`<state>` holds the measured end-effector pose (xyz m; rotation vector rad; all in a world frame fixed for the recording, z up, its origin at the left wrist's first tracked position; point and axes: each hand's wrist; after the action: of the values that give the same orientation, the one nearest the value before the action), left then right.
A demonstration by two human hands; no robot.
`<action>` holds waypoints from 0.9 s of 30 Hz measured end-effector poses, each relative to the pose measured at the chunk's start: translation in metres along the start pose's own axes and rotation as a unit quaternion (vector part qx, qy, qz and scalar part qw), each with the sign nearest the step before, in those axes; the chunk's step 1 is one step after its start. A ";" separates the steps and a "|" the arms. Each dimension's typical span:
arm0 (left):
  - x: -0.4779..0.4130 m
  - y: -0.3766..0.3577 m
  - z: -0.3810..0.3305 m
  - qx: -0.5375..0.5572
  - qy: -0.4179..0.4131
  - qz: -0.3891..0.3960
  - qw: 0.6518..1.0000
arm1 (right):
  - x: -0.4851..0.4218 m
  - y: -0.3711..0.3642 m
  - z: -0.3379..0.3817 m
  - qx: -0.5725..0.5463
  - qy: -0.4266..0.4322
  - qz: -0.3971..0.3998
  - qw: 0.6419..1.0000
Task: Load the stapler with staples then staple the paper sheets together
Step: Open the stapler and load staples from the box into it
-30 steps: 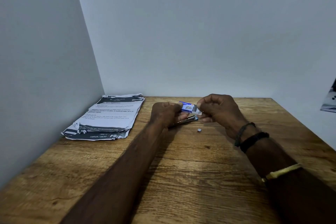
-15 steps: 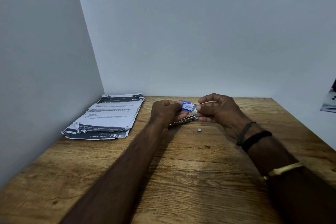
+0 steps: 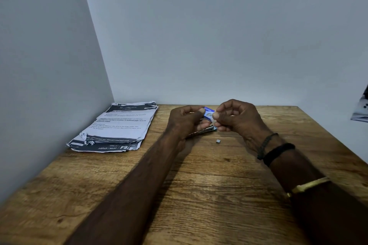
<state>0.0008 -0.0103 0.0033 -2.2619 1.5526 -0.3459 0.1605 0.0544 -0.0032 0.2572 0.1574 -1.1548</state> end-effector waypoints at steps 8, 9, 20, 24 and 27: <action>-0.003 0.000 0.002 0.020 -0.013 -0.032 0.999 | 0.000 -0.004 0.002 0.090 0.050 -0.034 0.994; -0.003 0.000 0.003 0.009 -0.018 -0.034 0.999 | 0.000 -0.003 0.002 0.135 0.057 -0.033 0.989; -0.002 0.002 0.009 -0.189 -0.098 -0.010 0.977 | -0.005 0.018 0.013 0.427 0.027 -0.023 0.904; -0.006 0.007 0.006 -0.296 -0.188 -0.052 0.935 | -0.007 0.041 0.012 0.413 -0.049 0.009 0.909; -0.008 0.010 0.004 -0.365 -0.203 -0.060 0.906 | -0.006 0.045 0.007 0.464 -0.085 0.031 0.881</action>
<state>-0.0094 -0.0057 -0.0045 -2.7181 1.4588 0.7705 0.1995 0.0750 0.0104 0.9958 -0.5818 -1.1110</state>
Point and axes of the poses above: each hand's wrist, its own x-axis away from the middle knuckle, its own y-axis out of the back of the hand, z = x × y, and after that the axes turned 10 degrees about x, right-handed
